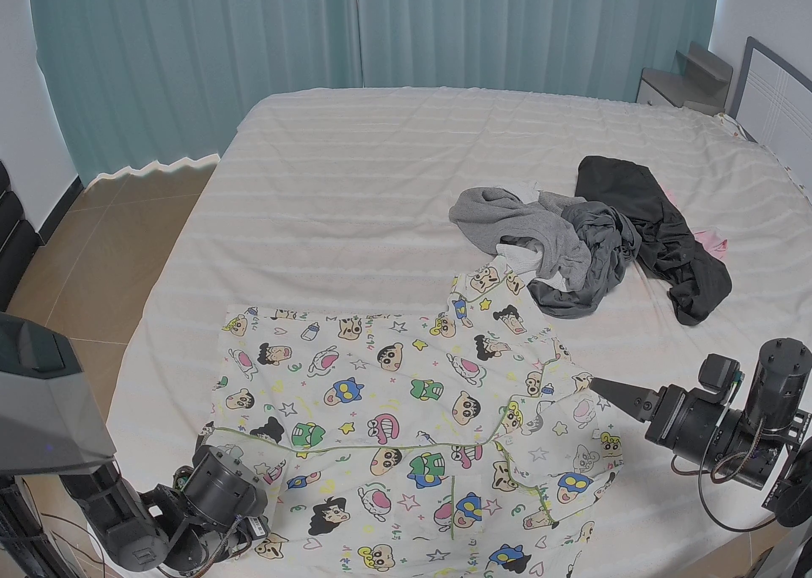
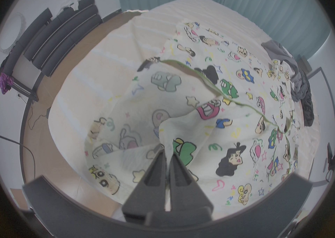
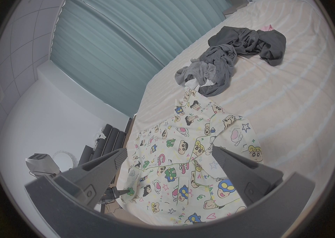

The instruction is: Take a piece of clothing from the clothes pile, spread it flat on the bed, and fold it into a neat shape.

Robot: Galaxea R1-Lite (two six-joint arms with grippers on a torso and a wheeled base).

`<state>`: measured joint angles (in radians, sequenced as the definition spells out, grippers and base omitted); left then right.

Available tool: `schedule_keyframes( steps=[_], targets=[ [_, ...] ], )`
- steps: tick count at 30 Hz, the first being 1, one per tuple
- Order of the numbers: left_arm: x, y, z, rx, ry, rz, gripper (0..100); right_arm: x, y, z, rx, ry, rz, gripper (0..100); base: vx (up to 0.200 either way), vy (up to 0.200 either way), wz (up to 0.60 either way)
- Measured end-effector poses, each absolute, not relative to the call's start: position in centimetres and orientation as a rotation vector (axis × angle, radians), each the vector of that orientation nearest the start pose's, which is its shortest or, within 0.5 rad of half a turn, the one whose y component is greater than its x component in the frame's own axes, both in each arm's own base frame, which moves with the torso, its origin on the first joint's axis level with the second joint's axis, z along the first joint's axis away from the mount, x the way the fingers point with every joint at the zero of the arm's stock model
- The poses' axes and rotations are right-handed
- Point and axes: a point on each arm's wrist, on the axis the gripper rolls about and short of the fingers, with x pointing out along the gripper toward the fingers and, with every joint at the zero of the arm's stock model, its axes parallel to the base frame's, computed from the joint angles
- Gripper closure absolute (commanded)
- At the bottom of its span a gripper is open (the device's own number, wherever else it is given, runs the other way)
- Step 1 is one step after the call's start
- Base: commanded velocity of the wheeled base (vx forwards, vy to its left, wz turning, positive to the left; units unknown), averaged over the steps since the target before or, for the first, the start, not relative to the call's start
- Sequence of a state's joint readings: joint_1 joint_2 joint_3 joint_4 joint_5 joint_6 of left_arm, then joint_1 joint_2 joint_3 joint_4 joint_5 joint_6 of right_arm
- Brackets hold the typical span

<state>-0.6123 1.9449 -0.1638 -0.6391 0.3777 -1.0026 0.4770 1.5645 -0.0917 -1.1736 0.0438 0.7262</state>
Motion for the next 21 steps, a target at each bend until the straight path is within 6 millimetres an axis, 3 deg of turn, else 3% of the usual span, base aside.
schedule_keyframes(
  steps=[6,21],
  targets=[
    [16.9,-9.3,1.2,-0.366,0.910,0.306,100,16.7,8.7,10.4,0.639,0.465,0.383,0,0.000,0.000,0.00],
    [21.6,-5.8,5.6,-0.423,0.715,0.292,100,16.4,8.6,10.6,0.642,0.451,0.383,0,0.000,0.000,0.00]
  ],
)
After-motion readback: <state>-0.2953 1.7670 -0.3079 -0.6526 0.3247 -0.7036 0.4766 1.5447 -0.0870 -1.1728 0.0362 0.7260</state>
